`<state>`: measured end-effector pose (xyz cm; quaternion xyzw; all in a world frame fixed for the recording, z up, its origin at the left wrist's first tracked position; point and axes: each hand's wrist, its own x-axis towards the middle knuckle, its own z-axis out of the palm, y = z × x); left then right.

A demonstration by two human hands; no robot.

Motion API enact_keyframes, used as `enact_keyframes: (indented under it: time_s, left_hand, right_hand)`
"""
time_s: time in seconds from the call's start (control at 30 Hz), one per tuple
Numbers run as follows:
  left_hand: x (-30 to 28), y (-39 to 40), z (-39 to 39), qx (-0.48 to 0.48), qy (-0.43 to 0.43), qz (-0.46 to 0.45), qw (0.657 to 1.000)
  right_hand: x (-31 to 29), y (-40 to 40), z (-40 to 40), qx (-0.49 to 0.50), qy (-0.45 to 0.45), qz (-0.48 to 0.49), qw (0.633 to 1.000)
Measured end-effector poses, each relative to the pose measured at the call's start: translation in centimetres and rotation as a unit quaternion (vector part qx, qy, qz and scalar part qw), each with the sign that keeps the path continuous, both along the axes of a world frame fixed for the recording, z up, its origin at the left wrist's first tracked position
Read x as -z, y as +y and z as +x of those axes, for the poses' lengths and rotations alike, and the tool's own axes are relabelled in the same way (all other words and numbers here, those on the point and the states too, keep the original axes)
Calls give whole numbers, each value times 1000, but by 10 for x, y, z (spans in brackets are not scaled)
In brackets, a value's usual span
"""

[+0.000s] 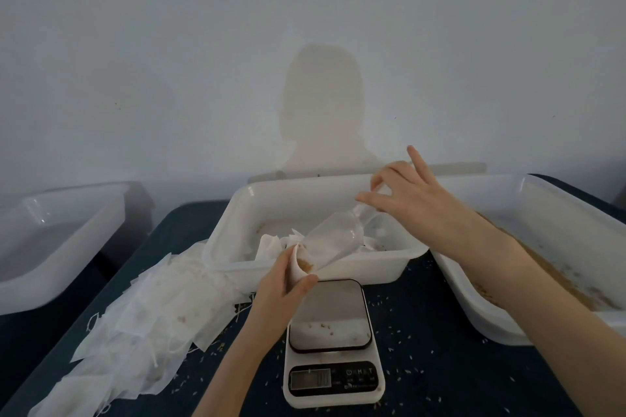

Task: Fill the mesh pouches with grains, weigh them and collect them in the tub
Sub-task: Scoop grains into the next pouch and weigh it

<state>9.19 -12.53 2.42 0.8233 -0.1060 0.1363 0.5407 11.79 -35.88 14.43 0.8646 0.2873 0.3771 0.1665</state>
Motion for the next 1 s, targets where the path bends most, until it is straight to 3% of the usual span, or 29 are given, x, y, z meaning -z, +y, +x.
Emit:
enact_keyframes:
  time_s: [0.2, 0.53, 0.73, 0.87, 1.0]
  left_hand:
    - [7, -13, 5, 8, 23, -4, 1000]
    - [6, -24, 10, -24, 12, -13, 1000]
    - [4, -17, 8, -25, 18, -16, 999]
    - [4, -15, 9, -37, 21, -23, 999]
    - [2, -15, 8, -51, 16, -38, 998]
  right_hand:
    - [-15, 8, -4, -58, -76, -33, 995]
    - [-34, 47, -33, -57, -145, -111, 982]
    - [-24, 27, -17, -43, -162, -67, 984]
    - [-8, 1, 0, -46, -117, 2, 992]
    - [10, -17, 10, -48, 1, 44, 998]
